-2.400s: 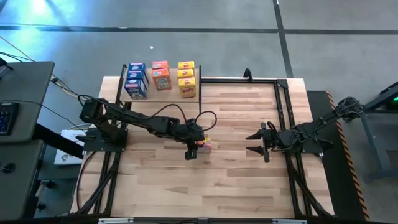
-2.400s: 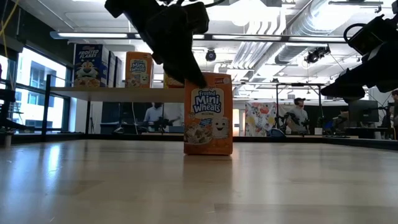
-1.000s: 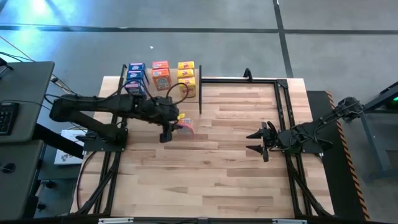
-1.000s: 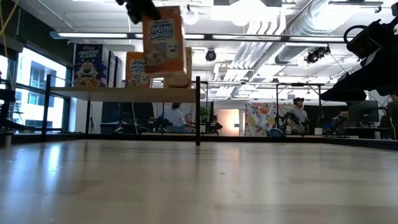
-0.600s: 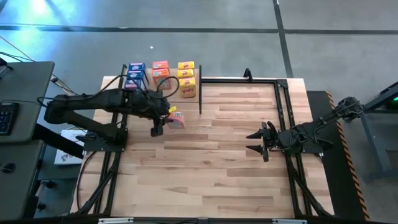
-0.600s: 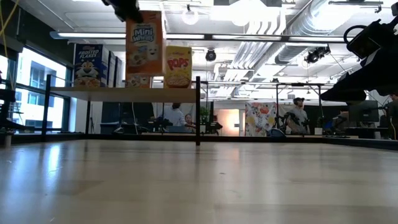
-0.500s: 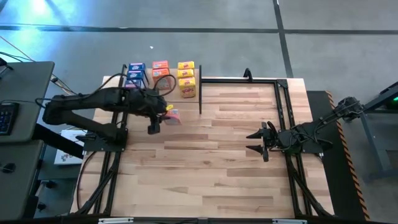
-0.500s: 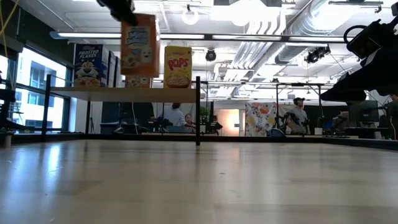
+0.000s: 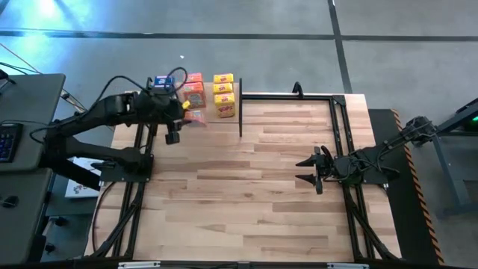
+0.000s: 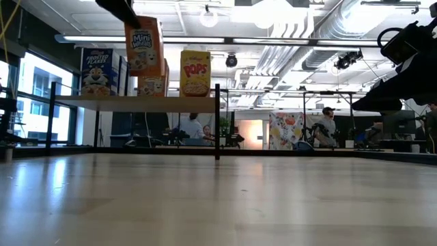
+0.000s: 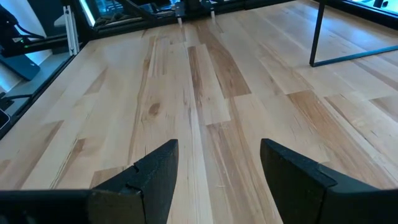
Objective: Stack cereal on shelf
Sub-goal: Put the orange cereal box on the shelf aligned with the other orange cereal boxes
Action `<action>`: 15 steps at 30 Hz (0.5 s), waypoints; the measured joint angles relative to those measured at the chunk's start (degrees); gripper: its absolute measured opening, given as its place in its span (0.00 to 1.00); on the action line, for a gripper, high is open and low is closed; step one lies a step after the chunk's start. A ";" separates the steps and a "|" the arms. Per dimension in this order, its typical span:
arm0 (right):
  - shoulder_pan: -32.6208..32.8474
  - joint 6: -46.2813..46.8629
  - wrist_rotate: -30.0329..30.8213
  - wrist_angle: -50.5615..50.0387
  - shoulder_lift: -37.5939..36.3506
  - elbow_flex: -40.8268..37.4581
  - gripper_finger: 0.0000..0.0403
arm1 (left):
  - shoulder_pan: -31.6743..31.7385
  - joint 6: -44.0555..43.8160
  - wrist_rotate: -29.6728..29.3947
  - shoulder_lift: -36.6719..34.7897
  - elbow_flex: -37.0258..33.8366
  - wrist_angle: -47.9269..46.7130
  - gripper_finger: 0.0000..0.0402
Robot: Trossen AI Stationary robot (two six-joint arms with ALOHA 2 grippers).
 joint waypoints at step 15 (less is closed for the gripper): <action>0.00 0.00 0.04 0.00 0.01 0.00 0.55 | 14.46 9.53 6.88 1.67 0.00 0.65 0.39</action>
